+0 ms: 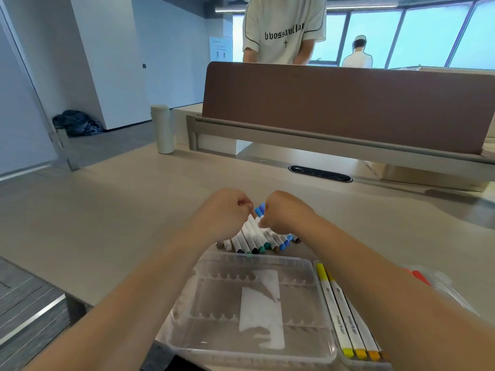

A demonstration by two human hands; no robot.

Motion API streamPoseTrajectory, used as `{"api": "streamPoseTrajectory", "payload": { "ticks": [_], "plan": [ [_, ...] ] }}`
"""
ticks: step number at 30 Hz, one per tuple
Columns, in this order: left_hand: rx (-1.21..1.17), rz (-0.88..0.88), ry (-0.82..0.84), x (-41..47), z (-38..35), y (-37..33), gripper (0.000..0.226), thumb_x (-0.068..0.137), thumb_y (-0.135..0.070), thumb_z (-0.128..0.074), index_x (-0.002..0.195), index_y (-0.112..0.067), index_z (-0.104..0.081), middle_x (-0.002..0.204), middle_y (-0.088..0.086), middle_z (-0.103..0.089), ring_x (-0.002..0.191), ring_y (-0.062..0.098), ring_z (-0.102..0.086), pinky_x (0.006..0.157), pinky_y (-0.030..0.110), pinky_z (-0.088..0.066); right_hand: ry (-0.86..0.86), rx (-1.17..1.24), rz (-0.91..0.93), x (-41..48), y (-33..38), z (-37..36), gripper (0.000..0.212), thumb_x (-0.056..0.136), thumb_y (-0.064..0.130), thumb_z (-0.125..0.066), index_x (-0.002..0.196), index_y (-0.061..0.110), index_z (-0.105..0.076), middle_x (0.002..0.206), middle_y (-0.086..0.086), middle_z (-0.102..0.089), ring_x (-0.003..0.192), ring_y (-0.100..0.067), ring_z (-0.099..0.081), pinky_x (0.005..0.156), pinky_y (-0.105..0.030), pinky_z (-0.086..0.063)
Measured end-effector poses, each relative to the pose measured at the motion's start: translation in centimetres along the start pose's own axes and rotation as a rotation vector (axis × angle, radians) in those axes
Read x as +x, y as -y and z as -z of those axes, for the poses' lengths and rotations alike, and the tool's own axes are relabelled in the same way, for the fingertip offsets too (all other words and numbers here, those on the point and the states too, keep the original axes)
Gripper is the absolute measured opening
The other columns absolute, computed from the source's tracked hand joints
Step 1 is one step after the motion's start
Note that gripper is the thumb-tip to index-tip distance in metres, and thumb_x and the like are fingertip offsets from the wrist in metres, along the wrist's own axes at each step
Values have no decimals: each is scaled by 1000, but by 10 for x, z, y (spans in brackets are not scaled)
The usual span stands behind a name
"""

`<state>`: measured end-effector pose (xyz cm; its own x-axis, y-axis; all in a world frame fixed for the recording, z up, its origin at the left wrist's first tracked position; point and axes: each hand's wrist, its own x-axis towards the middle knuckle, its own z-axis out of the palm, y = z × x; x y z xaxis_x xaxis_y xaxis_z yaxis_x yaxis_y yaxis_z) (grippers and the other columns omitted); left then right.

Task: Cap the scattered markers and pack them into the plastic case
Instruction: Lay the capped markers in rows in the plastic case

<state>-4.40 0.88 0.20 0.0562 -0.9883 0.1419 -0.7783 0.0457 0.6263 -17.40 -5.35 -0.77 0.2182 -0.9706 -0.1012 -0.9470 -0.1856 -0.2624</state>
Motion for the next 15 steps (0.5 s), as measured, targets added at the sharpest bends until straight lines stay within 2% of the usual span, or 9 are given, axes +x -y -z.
{"api": "streamPoseTrajectory", "payload": {
  "ticks": [4, 11, 15],
  "plan": [
    [8, 6, -3, -3, 4, 3, 26, 98, -19, -47, 99, -12, -73, 89, 5, -69, 83, 23, -64, 80, 38, -53, 35, -42, -9, 0, 12, -1, 28, 90, 23, -68, 69, 12, -53, 67, -3, -48, 59, -18, -47, 52, -27, -35],
    [23, 9, -10, -8, 7, 12, 24, 97, -15, -50, 103, -16, -73, 87, -2, -66, 74, 14, -61, 68, 27, -47, 34, -114, -40, -2, 26, -3, 22, 91, 14, -59, 70, 12, -52, 70, -3, -46, 60, -17, -44, 54, -27, -37],
    [5, 10, -11, -12, 11, 13, 23, 98, -17, -50, 102, -17, -72, 88, 1, -68, 80, 22, -65, 70, 31, -50, 40, -166, -47, -4, 33, -3, 21, 90, 10, -55, 69, 13, -51, 69, -2, -47, 59, -17, -44, 52, -26, -36]
  ]
}}
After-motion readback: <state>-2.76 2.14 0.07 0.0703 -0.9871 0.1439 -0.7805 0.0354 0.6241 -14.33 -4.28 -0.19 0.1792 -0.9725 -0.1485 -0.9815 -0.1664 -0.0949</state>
